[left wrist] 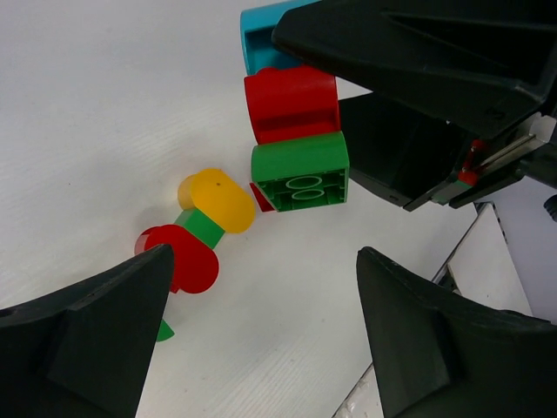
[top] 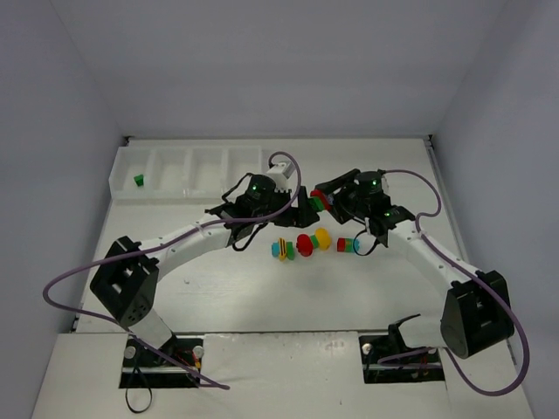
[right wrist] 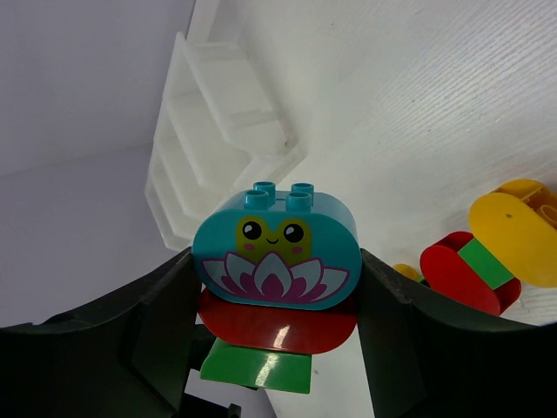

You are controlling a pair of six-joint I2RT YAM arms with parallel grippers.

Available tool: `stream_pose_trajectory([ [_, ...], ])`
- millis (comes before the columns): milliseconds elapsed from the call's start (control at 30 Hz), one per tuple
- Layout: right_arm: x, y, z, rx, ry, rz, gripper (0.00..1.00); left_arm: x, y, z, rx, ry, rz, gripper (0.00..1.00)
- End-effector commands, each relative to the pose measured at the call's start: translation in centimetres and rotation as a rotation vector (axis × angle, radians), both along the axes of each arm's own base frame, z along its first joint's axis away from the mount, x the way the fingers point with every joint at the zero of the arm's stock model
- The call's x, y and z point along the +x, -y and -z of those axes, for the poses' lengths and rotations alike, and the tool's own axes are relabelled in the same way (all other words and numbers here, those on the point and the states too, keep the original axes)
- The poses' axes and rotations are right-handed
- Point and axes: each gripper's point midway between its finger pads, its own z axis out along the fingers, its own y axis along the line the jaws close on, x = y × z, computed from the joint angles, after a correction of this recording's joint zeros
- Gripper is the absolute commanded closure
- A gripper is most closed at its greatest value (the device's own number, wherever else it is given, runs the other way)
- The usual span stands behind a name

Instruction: Sort the legos into containers by color

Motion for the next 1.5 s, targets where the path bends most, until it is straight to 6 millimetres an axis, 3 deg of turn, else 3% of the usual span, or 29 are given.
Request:
stream_pose_trajectory([
  [0,0.3,-0.2,-3.0,0.055,0.087,0.024,1.00,1.3,1.7,-7.2,-0.152,0.152,-0.021,0.21],
  [333,0.0,-0.2,-3.2,0.065,0.090,0.026,1.00,1.8,2.6,-7.8,-0.173,0.164,-0.037,0.22],
  [633,-0.2,-0.2,-3.2,0.067,0.090,0.023,1.00,2.3,3.5,-7.0,-0.175,0.148,-0.057,0.33],
  [1000,-0.4,0.0,-3.2,0.065,0.093,0.025,1.00,2.5,4.3,-7.8,-0.211,0.139,-0.062,0.57],
  [1300,-0.6,0.6,-2.3,0.056,0.082,0.056,1.00,2.0,4.3,-7.9,-0.232,0.109,-0.060,0.99],
  [1467,-0.5,1.5,-2.1,0.044,0.087,0.101,1.00,1.1,3.8,-7.0,-0.223,0.068,-0.053,1.00],
])
